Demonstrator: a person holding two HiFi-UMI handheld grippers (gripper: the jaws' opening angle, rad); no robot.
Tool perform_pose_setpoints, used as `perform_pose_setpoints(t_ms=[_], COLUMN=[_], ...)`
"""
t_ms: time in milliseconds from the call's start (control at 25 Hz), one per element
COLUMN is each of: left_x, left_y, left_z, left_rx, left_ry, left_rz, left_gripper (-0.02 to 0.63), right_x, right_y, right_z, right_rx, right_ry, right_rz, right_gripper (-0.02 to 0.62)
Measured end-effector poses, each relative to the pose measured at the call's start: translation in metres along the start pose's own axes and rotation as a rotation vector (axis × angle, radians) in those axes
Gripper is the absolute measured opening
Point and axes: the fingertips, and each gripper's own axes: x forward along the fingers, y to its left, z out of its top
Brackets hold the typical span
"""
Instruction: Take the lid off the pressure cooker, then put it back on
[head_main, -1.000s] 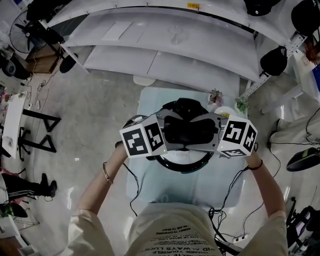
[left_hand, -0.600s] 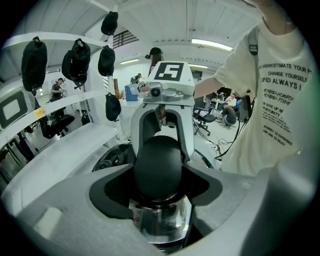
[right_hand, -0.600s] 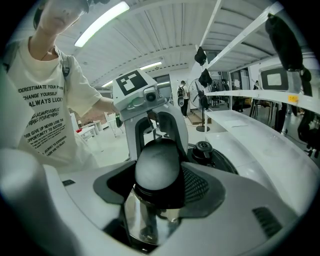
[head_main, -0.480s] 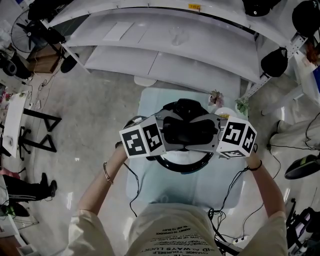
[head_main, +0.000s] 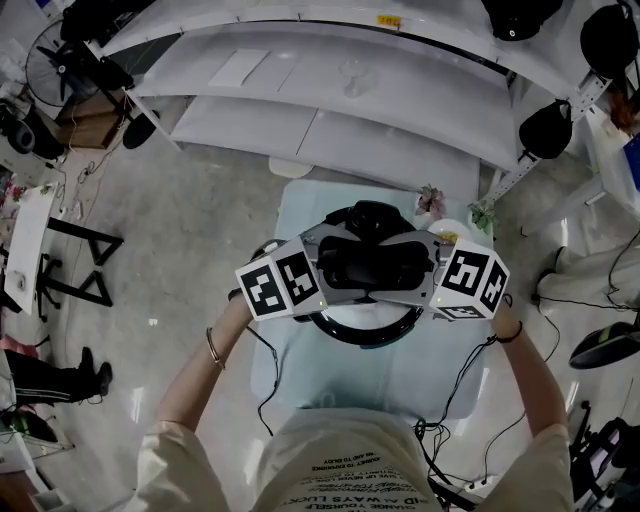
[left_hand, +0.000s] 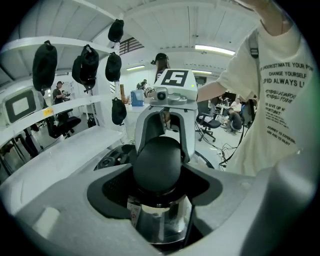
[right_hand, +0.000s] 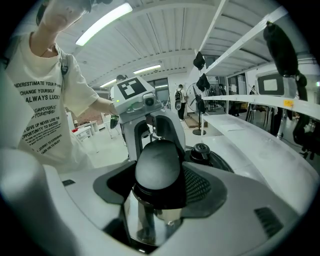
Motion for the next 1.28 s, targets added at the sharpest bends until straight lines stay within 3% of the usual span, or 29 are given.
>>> perform_pose_setpoints(t_ms=[320,920,1000,1120,1280], left_x=[-0.009,-0.051,-0.054,-0.062,-0.071], left_y=[0.004,-0.003,-0.009,-0.018,-0.028], left_z=[-0.003,0.001,0.002,0.005,0.008], left_rx=[-0.069,-0.220,-0.238,-0.252,-0.264], left_ry=[-0.079,-0.314,-0.329,-0.353,-0.375], left_rz=[0.164,0.630,0.664,0.716,0.775], left_gripper=[0.296,0.293,0.273,0.193,0.141], right_x=[-0.003,-0.037,-0.044,-0.053,-0.063], right_y=[-0.004,0.004,0.009,0.018,0.028], right_z=[0.000,0.012,0.013,0.013,0.015], right_rx=[0.023,0.068,0.071,0.078,0.111], right_ry=[-0.045,-0.290,-0.321,-0.345,-0.393], right_rz=[-0.091,-0.420,-0.455,-0.493,-0.531], right_gripper=[0.276,0.276,0.268,0.219,0.150])
